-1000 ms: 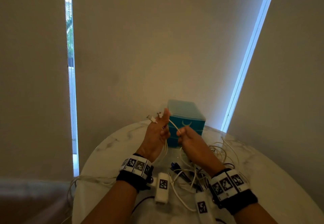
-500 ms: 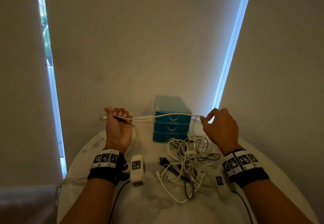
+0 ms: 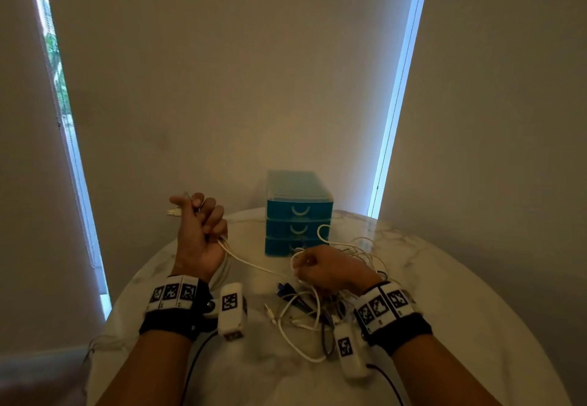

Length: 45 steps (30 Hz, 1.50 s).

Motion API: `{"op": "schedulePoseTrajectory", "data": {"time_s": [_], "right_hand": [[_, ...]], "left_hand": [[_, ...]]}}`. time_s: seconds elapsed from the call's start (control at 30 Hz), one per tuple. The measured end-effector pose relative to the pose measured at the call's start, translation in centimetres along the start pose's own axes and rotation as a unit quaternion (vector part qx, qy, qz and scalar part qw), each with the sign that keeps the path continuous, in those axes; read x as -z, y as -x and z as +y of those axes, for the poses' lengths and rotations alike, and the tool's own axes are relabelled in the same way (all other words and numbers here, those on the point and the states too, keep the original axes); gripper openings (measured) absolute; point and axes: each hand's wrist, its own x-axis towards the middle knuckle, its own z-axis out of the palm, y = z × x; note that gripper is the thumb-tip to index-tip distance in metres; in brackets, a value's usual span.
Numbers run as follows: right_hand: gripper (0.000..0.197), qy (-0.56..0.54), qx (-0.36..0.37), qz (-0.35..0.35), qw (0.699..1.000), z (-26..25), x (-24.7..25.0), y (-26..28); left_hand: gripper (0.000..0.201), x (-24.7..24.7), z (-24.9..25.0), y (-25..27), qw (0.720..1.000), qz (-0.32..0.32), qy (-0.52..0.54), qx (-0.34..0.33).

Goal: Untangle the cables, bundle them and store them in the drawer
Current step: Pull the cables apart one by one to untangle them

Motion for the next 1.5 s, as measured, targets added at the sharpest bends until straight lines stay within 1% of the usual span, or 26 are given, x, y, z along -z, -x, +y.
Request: {"op": "schedulePoseTrajectory", "data": {"time_s": [0.03,0.13,0.2,0.23,0.3,0.33,0.37,0.4,0.47,0.53,0.6,0.67,0.73,0.8,0.87,0.9,0.97,1.03,1.13,1.2,1.23,1.3,1.33,1.37,1.4,1.5], "right_hand": [[0.016,0.02,0.01,0.003,1.0,0.1,0.2,0.1],[0.031,0.035,0.035,0.058,0.997,0.4,1.0,0.7],[0.03,0.007,0.057,0.149,0.987,0.2,1.4,1.0],[0.027,-0.017,0.085,0.208,0.974,0.1,1.5,1.1],[0.008,-0.063,0.162,0.304,0.937,-0.7,1.8,1.6],[0.007,-0.072,0.208,0.316,0.923,-1.3,1.6,1.9],[0.02,-0.065,0.249,0.313,0.914,-1.8,1.1,2.0],[0.028,-0.043,0.278,0.302,0.911,-2.2,0.3,2.0],[0.03,0.011,0.331,0.288,0.898,-2.9,-1.4,2.0],[0.027,0.012,0.391,0.28,0.877,-2.9,-2.6,1.9],[0.027,-0.033,0.409,0.256,0.875,-2.7,-2.6,2.1],[0.027,-0.091,0.394,0.222,0.887,-2.5,-2.6,2.6],[0.02,-0.177,0.347,0.208,0.897,-2.2,-2.8,2.9],[0.018,-0.321,0.269,0.235,0.877,-1.6,-2.7,2.4],[0.023,-0.433,0.193,0.261,0.841,-0.6,-2.0,1.6],[0.027,-0.428,0.17,0.282,0.842,0.0,-1.7,1.2],[0.031,-0.345,0.162,0.294,0.877,1.3,-1.4,1.0],[0.019,-0.277,0.18,0.281,0.901,2.2,-1.2,1.5],[0.009,-0.254,0.218,0.287,0.898,3.6,-0.6,2.2],[0.007,-0.269,0.213,0.354,0.87,4.1,0.1,2.5],[0.007,-0.286,0.208,0.404,0.843,4.4,0.5,2.5],[0.008,-0.336,0.185,0.503,0.774,4.9,1.1,2.5],[0.01,-0.359,0.163,0.54,0.744,5.2,1.3,2.5],[0.012,-0.374,0.136,0.563,0.724,5.5,1.5,2.5],[0.012,-0.38,0.108,0.574,0.717,5.9,1.5,2.5],[0.012,-0.39,0.074,0.558,0.729,6.4,1.2,2.1]], "left_hand": [[0.054,0.1,0.3,-0.1,1.0,0.003,-0.006,-0.004],[0.054,0.4,0.9,-0.1,0.999,0.029,-0.035,-0.021],[0.054,0.4,1.0,0.0,0.997,0.048,-0.054,-0.024],[0.053,0.3,0.9,0.1,0.996,0.052,-0.068,-0.018],[0.05,-0.4,0.4,0.3,0.989,0.052,-0.14,0.014],[0.049,-0.9,-0.1,0.5,0.977,0.049,-0.203,0.037],[0.049,-1.4,-0.7,0.8,0.958,0.042,-0.276,0.062],[0.051,-1.9,-1.3,1.1,0.934,0.031,-0.345,0.088],[0.059,-2.6,-2.4,1.9,0.883,-0.008,-0.45,0.137],[0.061,-2.9,-3.0,2.5,0.855,-0.052,-0.49,0.164],[0.066,-3.1,-3.2,2.6,0.844,-0.061,-0.515,0.139],[0.056,-3.2,-3.1,2.6,0.847,-0.05,-0.523,0.089],[0.049,-3.3,-3.1,2.6,0.849,-0.063,-0.521,0.055],[0.052,-3.3,-3.3,2.8,0.838,-0.082,-0.539,0.03],[0.051,-3.7,-3.8,3.3,0.808,-0.087,-0.583,0.008],[0.049,-4.0,-4.1,3.6,0.792,-0.091,-0.603,0.001],[0.041,-4.6,-4.5,3.8,0.777,-0.1,-0.622,-0.007],[0.033,-4.9,-4.5,4.0,0.786,-0.09,-0.611,-0.019],[0.027,-4.6,-4.3,3.8,0.809,-0.07,-0.582,-0.042],[0.026,-4.1,-4.1,3.4,0.823,-0.042,-0.564,-0.054],[0.026,-3.7,-3.9,3.1,0.831,-0.024,-0.553,-0.065],[0.032,-2.7,-3.7,2.3,0.838,0.015,-0.539,-0.084],[0.038,-2.1,-3.7,2.0,0.84,0.03,-0.535,-0.088],[0.042,-1.6,-3.7,1.7,0.842,0.041,-0.53,-0.088],[0.045,-1.4,-3.8,1.6,0.845,0.05,-0.526,-0.083],[0.047,-1.4,-4.4,1.5,0.849,0.039,-0.523,-0.071]]}}
